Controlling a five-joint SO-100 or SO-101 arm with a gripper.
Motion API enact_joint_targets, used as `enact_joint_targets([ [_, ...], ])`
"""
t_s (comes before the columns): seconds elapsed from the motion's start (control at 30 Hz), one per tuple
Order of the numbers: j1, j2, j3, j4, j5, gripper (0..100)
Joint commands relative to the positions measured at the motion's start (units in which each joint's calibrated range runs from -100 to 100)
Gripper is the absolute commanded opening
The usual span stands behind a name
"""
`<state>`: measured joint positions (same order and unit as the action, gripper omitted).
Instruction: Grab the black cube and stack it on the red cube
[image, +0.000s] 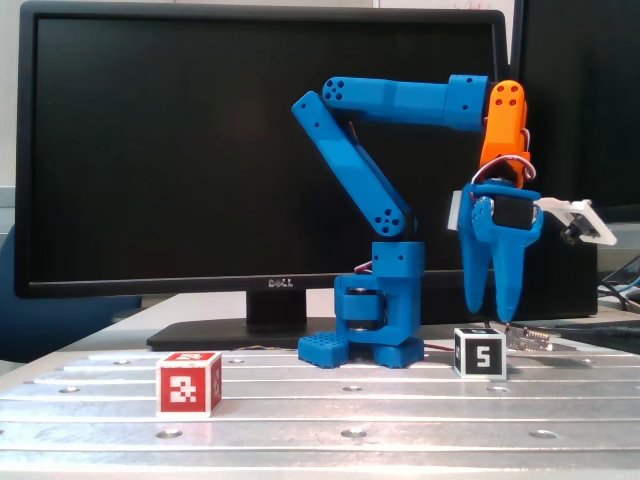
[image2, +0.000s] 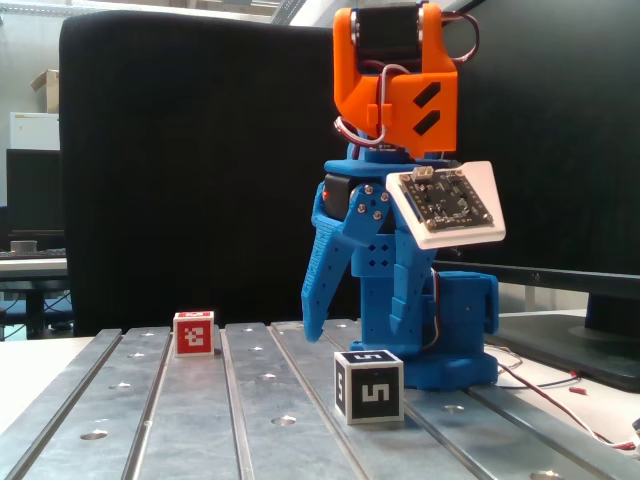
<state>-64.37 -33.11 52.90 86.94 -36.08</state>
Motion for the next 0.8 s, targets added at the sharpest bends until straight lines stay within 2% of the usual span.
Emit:
enact_joint_targets([
  [0.0, -0.1, -1.1, 1.4, 0.0, 0.0, 29],
  [0.3, -0.1, -12.9, 10.2, -4.4, -0.4, 28],
  [0.77, -1.9, -12.3, 15.9, -10.2, -2.3, 28],
])
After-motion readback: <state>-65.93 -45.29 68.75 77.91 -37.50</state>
